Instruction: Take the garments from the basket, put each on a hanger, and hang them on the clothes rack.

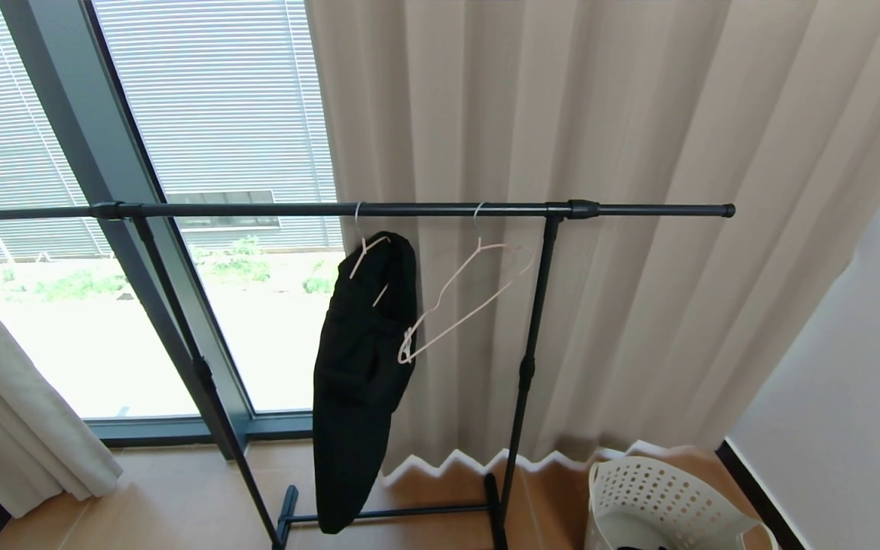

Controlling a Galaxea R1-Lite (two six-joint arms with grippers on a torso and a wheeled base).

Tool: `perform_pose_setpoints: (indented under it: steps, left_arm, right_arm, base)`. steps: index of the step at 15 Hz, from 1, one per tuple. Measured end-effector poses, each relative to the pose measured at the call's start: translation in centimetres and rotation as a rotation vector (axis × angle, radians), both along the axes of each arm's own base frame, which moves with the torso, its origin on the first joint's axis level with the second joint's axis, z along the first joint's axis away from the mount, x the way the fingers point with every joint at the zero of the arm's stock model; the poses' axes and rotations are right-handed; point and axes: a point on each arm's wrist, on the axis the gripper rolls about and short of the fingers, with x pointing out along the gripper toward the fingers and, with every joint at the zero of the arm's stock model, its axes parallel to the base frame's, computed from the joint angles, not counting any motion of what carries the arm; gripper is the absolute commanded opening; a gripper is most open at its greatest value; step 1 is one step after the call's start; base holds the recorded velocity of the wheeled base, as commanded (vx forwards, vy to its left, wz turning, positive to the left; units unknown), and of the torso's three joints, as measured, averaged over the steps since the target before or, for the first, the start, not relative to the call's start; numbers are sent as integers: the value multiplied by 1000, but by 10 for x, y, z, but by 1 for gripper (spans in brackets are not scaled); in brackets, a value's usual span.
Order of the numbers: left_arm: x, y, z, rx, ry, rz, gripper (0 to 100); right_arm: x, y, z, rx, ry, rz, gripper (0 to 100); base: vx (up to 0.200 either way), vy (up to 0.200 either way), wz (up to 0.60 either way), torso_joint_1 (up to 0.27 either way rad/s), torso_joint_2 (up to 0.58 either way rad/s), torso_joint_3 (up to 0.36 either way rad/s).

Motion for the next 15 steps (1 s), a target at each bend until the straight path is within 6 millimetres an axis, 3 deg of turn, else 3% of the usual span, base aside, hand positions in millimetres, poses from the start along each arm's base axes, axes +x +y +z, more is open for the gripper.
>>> perform_pose_setpoints:
  steps: [11, 15]
  left_arm:
    - [0, 0, 0, 1, -1, -2, 100]
    - [0, 0, 0, 1, -1, -2, 100]
  right_arm:
    - [0, 0, -1, -6, 7, 4, 100]
    - [0, 0, -1, -6, 7, 3, 100]
  base:
    - [0, 0, 0, 0, 0, 0]
    - [0, 0, 0, -128, 284, 154]
